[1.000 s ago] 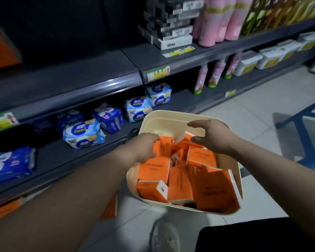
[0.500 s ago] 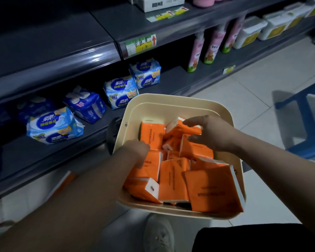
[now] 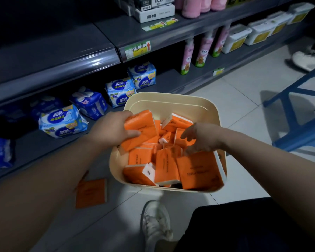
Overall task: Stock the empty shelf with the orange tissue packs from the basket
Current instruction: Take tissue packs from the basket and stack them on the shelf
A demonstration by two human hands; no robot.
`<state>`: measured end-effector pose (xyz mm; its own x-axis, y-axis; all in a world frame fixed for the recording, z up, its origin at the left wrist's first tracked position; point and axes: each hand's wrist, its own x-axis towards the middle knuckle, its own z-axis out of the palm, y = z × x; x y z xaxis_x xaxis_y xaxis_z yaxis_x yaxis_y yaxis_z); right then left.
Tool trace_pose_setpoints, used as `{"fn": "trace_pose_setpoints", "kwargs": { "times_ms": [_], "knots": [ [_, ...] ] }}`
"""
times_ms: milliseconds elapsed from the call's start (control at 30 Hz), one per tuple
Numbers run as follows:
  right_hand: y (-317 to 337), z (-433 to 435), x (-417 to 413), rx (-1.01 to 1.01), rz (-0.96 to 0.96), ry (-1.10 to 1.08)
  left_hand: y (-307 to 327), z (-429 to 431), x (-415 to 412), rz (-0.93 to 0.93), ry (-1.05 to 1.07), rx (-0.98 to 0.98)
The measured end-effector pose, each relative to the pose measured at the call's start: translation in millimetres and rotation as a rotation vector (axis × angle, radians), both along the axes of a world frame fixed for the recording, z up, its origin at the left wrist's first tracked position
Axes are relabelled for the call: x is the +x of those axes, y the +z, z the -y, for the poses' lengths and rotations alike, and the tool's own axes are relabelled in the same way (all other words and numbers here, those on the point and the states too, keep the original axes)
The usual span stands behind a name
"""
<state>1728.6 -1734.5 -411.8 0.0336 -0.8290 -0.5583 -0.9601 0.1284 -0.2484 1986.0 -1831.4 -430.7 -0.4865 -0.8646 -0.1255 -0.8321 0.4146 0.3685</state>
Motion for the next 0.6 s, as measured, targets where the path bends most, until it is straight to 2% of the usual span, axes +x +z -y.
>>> {"fn": "trace_pose_setpoints", "kwargs": {
  "times_ms": [200, 367, 467, 600],
  "knots": [
    [-12, -15, 9, 0.169, -0.202, 0.127, 17, -18, 21, -0.026, 0.023, -0.034],
    [-9, -7, 14, 0.214, -0.197, 0.136, 28, -23, 32, -0.02, 0.036, -0.057],
    [7, 6, 16, 0.128, -0.159, 0.115, 38, -19, 45, -0.035, 0.043, -0.085],
    [41, 23, 24, -0.111, 0.033, 0.014, 61, -11, 71, -0.057, 0.095, -0.143]
  ]
}}
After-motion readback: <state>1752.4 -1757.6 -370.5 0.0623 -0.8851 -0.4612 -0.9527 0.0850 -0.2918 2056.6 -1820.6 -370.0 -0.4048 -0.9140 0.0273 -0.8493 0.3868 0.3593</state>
